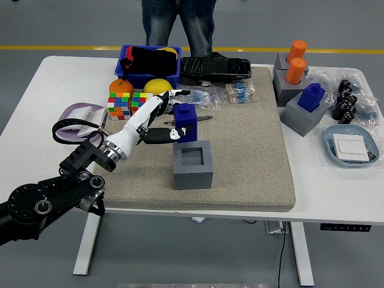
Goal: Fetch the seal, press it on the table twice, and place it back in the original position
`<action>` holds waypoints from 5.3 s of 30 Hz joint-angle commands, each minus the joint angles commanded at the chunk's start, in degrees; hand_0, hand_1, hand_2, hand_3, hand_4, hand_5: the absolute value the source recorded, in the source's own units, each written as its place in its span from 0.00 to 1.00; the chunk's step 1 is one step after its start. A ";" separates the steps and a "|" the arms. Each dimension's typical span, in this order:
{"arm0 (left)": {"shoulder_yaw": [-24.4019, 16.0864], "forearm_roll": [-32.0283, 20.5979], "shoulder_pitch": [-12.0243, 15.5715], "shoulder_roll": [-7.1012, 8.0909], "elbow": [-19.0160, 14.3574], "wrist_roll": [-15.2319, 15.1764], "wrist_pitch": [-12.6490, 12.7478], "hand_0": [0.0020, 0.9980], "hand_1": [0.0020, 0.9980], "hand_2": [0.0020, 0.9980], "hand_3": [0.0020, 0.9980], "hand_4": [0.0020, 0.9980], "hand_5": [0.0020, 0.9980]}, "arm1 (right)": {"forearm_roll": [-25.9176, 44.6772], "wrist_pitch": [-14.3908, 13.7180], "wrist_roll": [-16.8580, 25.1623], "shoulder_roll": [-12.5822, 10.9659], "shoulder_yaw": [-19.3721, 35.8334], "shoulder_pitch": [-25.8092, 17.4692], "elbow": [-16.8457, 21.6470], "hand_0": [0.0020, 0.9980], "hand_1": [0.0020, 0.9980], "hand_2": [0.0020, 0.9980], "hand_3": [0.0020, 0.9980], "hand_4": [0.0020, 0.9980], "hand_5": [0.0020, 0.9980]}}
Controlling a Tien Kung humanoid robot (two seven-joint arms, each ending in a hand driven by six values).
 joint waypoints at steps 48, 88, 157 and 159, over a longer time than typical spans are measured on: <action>3.81 -6.94 5.85 -0.16 16.73 -4.97 1.46 0.61 0.53 0.53 0.83 0.67 0.00 | 0.50 0.33 0.35 0.30 -0.01 -0.10 0.21 0.78 0.68 0.66 0.61 0.79 0.45; -0.66 2.41 3.45 2.28 -5.88 -1.74 1.60 0.61 0.53 0.53 0.83 0.67 0.00 | 0.74 0.41 0.40 -0.22 -1.07 -0.03 0.22 0.79 0.68 0.66 0.61 0.79 0.45; 9.65 1.02 -1.28 -0.22 -1.26 -0.85 1.13 0.62 0.54 0.53 0.83 0.68 0.00 | 1.26 0.56 0.63 -0.59 -2.49 0.42 0.47 0.79 0.68 0.66 0.61 0.79 0.45; 9.72 1.04 -1.24 -0.20 -1.30 -0.81 1.13 0.62 0.54 0.53 0.83 0.68 0.00 | 1.24 0.56 0.64 -0.59 -2.44 0.41 0.47 0.79 0.68 0.66 0.61 0.79 0.45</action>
